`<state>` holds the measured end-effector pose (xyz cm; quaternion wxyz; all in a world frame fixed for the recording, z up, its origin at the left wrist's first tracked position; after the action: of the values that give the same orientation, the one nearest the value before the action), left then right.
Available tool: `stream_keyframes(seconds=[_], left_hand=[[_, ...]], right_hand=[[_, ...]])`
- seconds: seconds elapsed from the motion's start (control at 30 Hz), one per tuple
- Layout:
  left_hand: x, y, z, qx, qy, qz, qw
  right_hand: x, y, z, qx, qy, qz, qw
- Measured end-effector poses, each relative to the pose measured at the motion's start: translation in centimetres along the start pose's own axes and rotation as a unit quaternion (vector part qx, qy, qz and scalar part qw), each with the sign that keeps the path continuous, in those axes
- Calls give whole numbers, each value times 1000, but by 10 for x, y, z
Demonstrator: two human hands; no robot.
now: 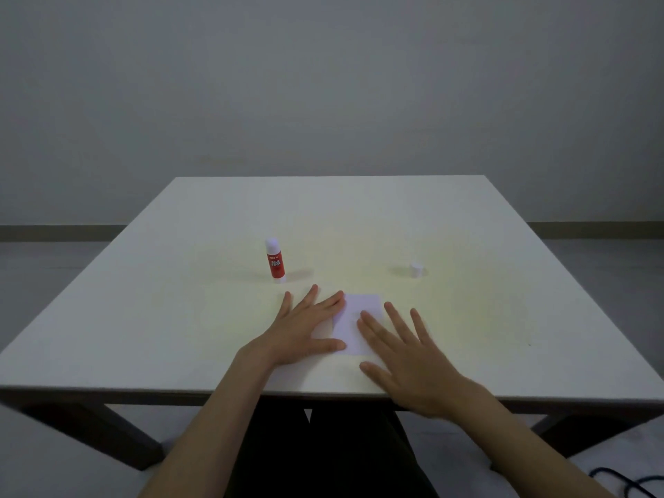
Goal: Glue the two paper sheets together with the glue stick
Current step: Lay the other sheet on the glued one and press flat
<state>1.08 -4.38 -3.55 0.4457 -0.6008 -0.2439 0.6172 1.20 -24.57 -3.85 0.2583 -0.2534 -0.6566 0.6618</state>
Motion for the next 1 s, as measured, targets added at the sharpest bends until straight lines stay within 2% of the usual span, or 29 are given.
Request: stream_keyframes(seconds=[0.1,0.33,0.47,0.53,0.8,1.0], left_hand=[[2,1,-1,4,-2,-5,1000],[3,0,-1,6,-1,-16,1000],[5,1,-2,3,4,-27,1000],[5,2,-3,3,6,-29,1000],[4,1,-1,4,6,-24,1000],[4,2,-2,2,15,-22,1000]], right_hand=[[7,4,17,13,-4,2,1000],[-13,-9,-24,29,80,-6,996],[10,-2,-5,-2,11,-9,1000],[14,-1,-2,7,-22,-10,1000],[-10,-13,-45,36,34,6,999],[18,0,-22,24,-60,-2,998]])
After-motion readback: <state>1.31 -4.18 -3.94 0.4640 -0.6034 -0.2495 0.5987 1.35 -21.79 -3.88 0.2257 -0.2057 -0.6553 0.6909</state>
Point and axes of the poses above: each hand's wrist, its own z-axis away from the middle knuckle, its own y-axis out of the palm, x = y × z, the point moved 3 cm from there along -z, towards the middle knuckle, and after that the axes turned 6 degrees about z, right-handed, at the moved point
